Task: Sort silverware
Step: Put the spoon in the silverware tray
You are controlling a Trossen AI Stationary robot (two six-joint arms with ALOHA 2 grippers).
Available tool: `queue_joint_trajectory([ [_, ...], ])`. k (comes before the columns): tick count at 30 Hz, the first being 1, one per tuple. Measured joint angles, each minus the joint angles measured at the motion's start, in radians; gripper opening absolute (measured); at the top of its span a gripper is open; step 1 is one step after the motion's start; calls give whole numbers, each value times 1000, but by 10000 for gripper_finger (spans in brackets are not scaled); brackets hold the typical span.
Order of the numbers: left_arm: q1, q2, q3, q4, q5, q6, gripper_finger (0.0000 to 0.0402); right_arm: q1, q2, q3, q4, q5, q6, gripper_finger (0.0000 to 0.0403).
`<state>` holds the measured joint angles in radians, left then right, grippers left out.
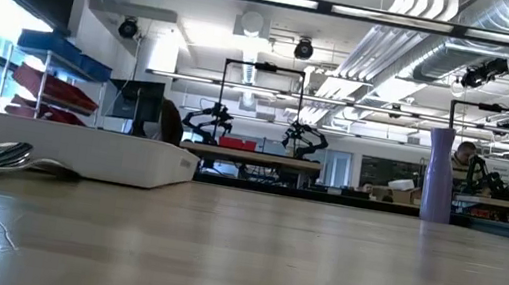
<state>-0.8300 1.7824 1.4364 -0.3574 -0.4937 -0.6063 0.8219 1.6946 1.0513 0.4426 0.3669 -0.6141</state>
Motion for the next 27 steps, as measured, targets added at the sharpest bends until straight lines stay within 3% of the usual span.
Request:
queue_joint_trajectory([
  [6,33,26,-1,71,93,35,2,23,209,196,-18,224,-284,138],
  [14,33,73,-1,146,180,15,1,78,389,440,-221,458,-607,139],
  [20,42,81,-1,145,201,10,1,61,480,514,-252,627,-830,170],
  [24,61,81,-1,141,233,10,0,61,503,525,-248,671,-989,207],
  [27,77,81,-1,141,255,9,0,61,506,525,-243,713,-1014,223],
])
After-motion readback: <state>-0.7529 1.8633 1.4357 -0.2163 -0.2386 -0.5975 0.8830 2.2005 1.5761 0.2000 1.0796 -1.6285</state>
